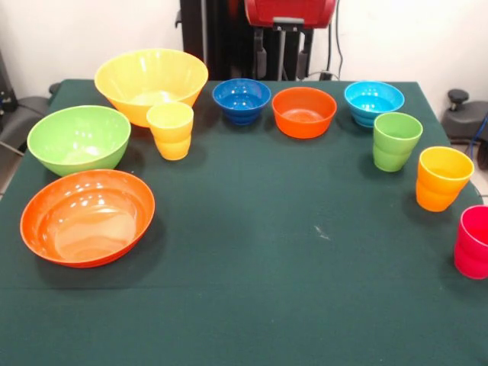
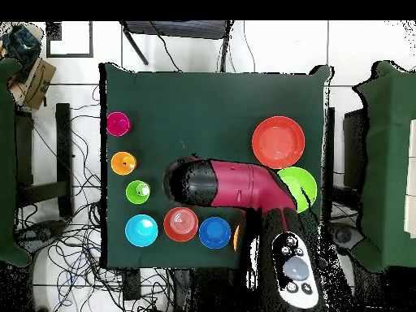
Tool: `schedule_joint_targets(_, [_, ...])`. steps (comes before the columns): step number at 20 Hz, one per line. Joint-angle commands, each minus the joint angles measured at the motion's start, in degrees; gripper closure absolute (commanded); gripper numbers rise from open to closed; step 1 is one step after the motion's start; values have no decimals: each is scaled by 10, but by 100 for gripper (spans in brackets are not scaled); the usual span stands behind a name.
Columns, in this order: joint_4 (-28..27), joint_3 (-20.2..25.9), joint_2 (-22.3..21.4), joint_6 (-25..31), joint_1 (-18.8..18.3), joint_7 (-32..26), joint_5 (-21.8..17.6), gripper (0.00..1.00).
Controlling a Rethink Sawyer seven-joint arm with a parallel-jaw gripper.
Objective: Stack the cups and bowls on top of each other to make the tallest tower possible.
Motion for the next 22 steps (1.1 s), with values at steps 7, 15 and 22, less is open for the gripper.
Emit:
schedule_joint_targets(7, [-8,86,51,23,-31,-102,-92,0])
schedule_joint_targets(15, [11,92,51,18,-28,-60,-99,0])
schedule_joint_targets(22, [24,90,55,20,-15,-38,-95,0])
